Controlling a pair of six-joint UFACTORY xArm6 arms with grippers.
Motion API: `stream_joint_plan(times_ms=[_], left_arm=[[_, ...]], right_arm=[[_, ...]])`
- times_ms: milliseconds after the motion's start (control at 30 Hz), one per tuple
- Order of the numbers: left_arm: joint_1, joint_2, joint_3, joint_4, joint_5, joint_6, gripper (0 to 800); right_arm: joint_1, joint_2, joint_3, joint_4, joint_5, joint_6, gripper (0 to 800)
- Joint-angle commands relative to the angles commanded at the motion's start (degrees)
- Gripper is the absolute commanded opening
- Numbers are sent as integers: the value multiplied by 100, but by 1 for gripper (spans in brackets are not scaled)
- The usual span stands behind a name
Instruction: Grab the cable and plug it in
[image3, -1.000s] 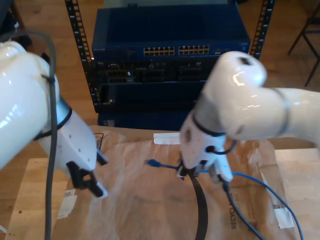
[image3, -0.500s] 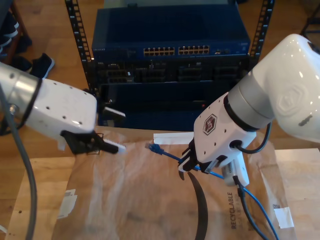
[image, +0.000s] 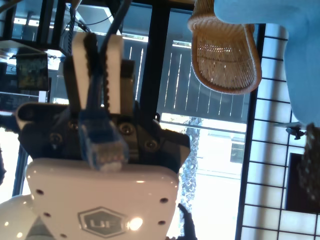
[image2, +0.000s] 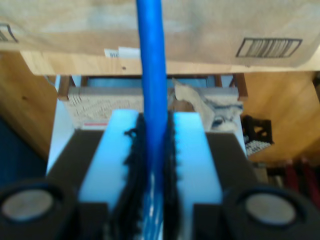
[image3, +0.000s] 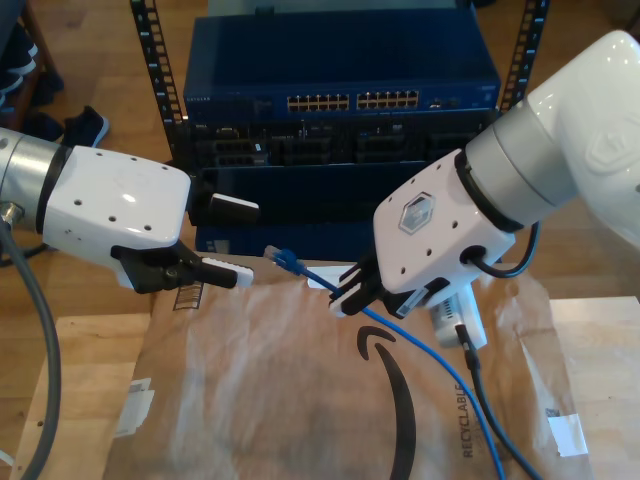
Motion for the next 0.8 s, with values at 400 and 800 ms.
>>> stream_joint_plan(times_ms=[400, 800], left_arm=[[0, -9, 44, -193, 440, -9, 693], [0, 9, 53, -193, 457, -158, 466]], right_arm=[[-220, 18, -44, 88, 62, -44, 2], [-202, 44, -35, 88, 62, -44, 2]])
